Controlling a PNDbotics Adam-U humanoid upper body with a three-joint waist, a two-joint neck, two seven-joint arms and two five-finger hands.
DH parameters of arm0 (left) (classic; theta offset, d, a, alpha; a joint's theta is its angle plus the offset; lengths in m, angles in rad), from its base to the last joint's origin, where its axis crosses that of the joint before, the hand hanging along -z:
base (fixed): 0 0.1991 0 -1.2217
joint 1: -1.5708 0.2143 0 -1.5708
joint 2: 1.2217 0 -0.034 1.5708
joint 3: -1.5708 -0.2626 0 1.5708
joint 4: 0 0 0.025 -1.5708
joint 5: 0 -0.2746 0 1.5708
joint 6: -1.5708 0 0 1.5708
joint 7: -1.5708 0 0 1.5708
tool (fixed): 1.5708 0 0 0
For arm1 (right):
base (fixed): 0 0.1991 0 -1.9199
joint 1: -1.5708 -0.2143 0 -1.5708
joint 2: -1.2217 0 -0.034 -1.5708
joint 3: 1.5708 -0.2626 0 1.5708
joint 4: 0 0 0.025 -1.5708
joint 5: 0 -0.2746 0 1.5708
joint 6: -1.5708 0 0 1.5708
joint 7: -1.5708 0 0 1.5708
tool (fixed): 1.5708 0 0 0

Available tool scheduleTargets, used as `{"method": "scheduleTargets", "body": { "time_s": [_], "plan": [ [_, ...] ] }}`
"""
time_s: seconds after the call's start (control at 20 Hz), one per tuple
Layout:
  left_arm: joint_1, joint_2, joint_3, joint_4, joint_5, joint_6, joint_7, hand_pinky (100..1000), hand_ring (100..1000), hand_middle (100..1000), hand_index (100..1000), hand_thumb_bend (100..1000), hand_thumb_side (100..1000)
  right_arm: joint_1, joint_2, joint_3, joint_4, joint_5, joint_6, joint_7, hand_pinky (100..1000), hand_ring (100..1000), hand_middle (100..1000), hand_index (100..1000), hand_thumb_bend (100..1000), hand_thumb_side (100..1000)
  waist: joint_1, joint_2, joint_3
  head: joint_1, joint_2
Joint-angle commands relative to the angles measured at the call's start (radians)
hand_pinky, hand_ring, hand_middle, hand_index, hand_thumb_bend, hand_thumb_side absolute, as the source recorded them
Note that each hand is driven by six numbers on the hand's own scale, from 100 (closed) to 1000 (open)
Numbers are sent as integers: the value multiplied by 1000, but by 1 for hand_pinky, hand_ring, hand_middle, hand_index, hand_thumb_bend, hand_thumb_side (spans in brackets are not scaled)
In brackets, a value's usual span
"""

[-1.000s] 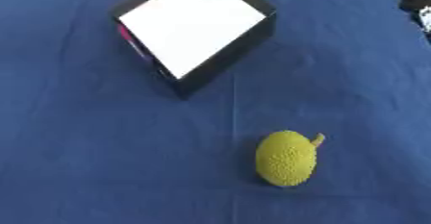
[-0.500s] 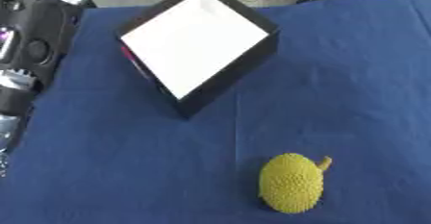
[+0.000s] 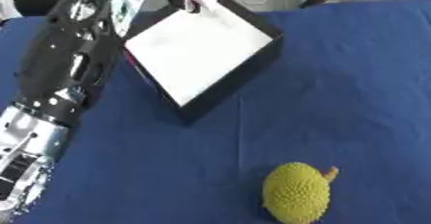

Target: Pick up objects on the table and place them in the box.

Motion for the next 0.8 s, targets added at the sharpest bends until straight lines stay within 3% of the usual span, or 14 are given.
{"method": "scheduleTargets", "body": {
  "time_s": [0.05, 0.3, 0.35, 0.4, 0.45, 0.55, 0.65, 0.8],
  "plan": [
    [-9, -5, 14, 26, -28, -2, 16, 784, 701, 615, 626, 737, 100, -16, -13, 3, -21, -3, 1, 11, 1000, 868, 783, 888, 100, 584, 10, -2, -5, 12, -11],
    [8, -21, 21, 67, -28, -15, -5, 814, 750, 701, 720, 816, 100, -21, -11, 6, -20, -3, 4, 14, 1000, 868, 783, 888, 100, 585, 15, 2, -12, 12, -3],
    [10, -22, 22, 71, -28, -16, -12, 834, 794, 768, 803, 830, 126, -22, -11, 6, -20, -3, 4, 15, 1000, 868, 783, 888, 100, 584, 16, 1, -12, 11, -1],
    [11, -22, 24, 73, -28, -15, -16, 840, 807, 785, 821, 825, 160, -22, -11, 7, -20, -3, 4, 15, 1000, 868, 783, 888, 100, 584, 16, 1, -12, 11, 1],
    [12, -21, 27, 73, -26, -12, -17, 867, 865, 853, 877, 818, 277, -23, -11, 6, -20, -4, 4, 15, 1000, 868, 783, 888, 100, 583, 16, 1, -12, 10, 3],
    [13, -17, 34, 58, -16, -1, 1, 872, 883, 879, 914, 801, 370, -21, -12, 6, -19, -4, 4, 15, 1000, 868, 783, 888, 100, 583, 15, -1, -10, 9, 7],
    [14, -11, 39, 39, 3, 9, 24, 861, 871, 866, 914, 756, 375, -15, -13, 5, -18, -4, 4, 13, 1000, 868, 783, 888, 100, 583, 15, -4, -6, 4, 12],
    [12, 15, 38, -13, 66, 20, 62, 840, 848, 839, 881, 680, 301, 2, -19, 1, -15, -1, 4, 9, 1000, 868, 783, 888, 100, 582, 15, -17, 10, -12, 24]
  ]
}}
